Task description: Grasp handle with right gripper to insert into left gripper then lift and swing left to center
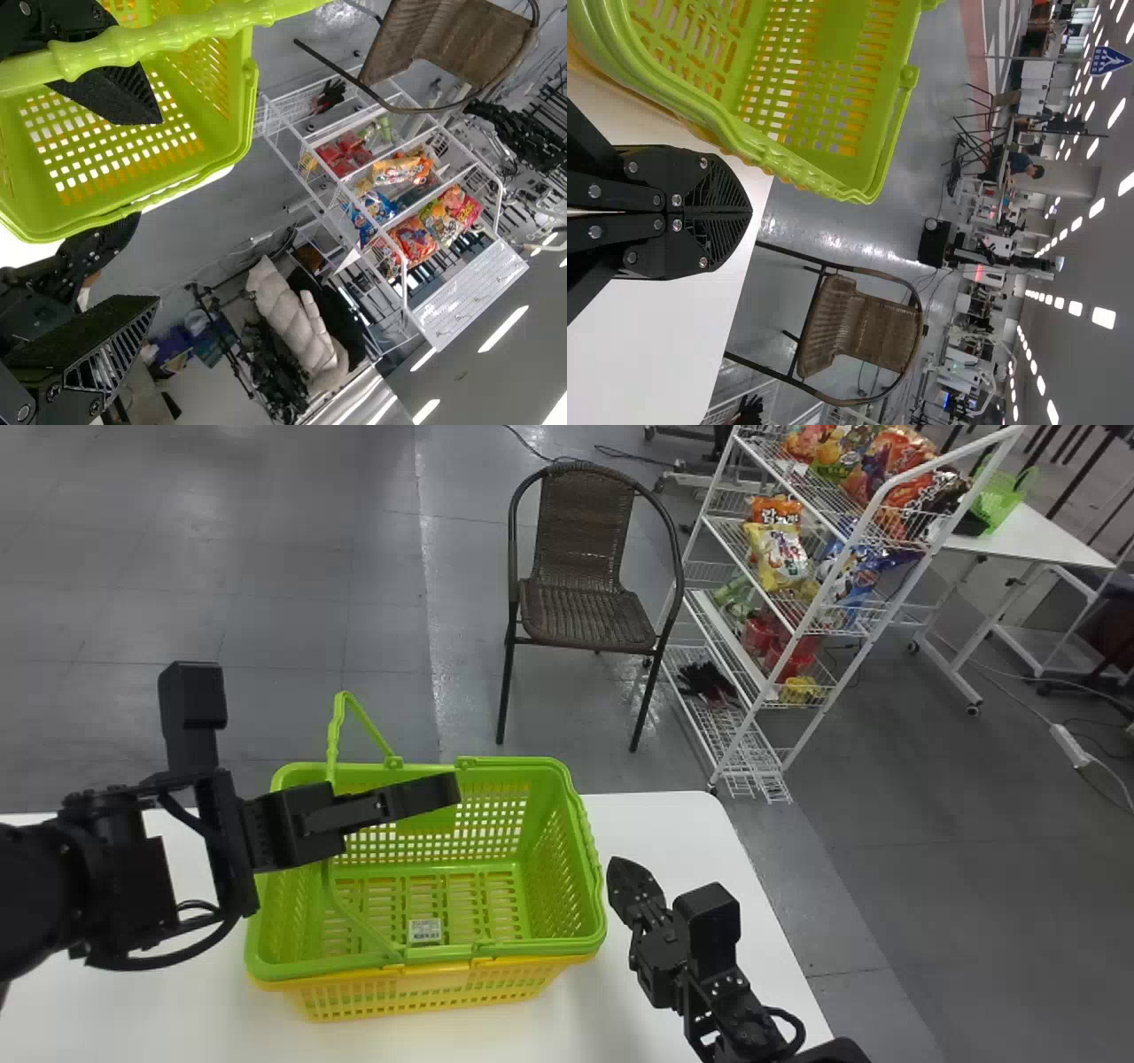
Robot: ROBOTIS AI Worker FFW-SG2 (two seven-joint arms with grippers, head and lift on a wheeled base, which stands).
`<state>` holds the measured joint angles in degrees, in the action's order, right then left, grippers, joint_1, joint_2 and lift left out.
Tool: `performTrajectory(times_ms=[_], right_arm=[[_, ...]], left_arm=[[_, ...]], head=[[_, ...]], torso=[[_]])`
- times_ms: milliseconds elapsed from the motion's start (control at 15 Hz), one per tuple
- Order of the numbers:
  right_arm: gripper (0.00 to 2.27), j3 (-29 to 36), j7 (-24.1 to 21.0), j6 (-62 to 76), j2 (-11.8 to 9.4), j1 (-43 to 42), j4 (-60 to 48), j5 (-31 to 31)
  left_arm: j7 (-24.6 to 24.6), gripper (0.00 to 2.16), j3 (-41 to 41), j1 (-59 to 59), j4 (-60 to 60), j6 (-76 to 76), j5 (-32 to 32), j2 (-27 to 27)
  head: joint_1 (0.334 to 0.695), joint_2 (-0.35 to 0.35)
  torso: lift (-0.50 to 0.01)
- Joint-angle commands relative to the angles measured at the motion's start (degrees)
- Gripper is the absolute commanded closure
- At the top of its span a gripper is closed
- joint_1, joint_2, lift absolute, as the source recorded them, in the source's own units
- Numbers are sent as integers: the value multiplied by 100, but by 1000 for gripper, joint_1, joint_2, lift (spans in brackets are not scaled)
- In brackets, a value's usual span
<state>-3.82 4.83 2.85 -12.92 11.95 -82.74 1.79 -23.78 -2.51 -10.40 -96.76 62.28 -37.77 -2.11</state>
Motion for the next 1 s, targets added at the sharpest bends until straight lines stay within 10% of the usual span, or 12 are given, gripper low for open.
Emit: performTrajectory(times_ms=[0, 933], right_arm=[[2182, -5, 1, 0, 0, -8, -31, -56], [2179, 65, 1, -105, -9, -17, -66, -206]], left_arm=[[-4, 90, 5, 3, -1, 9, -11, 0], [-39, 90, 66, 91, -10, 9, -64, 0]], head=[[695, -280], [695, -284]], torso=[[0], [0]])
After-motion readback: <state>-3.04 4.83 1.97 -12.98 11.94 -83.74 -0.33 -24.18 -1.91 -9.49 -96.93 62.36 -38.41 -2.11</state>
